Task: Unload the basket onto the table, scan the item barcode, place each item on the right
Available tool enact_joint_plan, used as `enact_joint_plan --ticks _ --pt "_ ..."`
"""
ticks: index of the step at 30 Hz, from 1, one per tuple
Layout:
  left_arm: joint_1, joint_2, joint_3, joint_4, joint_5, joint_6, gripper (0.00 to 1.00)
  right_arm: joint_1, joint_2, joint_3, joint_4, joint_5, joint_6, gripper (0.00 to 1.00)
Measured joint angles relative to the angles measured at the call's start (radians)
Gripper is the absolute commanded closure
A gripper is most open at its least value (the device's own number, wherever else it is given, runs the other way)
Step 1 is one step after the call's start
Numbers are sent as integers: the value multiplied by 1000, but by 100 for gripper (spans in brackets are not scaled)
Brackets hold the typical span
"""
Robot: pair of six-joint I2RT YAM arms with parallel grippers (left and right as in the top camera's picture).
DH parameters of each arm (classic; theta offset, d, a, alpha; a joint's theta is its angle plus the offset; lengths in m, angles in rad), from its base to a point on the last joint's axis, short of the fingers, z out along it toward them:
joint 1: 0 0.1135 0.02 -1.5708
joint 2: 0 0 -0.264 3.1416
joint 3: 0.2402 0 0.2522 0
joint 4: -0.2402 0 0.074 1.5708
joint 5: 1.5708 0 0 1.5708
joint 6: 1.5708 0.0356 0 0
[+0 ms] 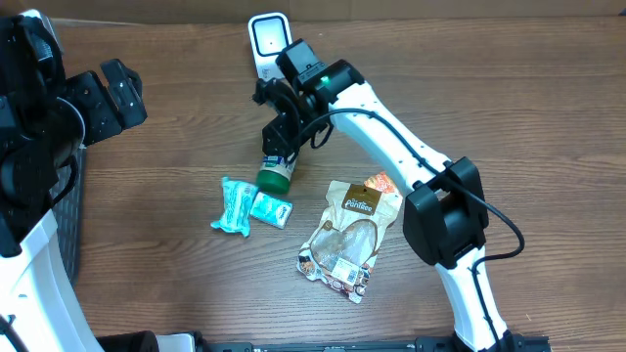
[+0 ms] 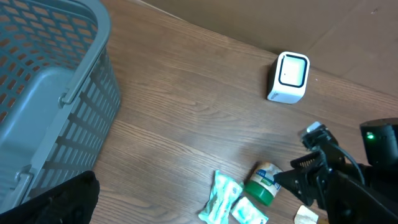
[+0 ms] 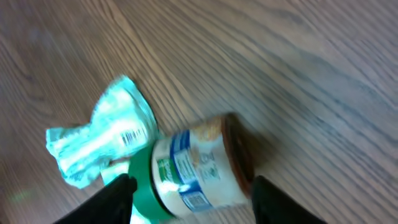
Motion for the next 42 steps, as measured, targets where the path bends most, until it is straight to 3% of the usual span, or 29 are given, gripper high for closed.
enact_joint_plan --ticks 4,9,25,42 --pt "0 0 0 0 0 0 0 -25 0 0 -23 -27 31 25" --pt "0 0 0 0 0 0 0 -23 0 0 -5 -44 102 23" --pt "0 0 0 0 0 0 0 34 0 -108 201 256 311 35" --pt "0 0 0 0 0 0 1 27 0 -207 177 315 421 38"
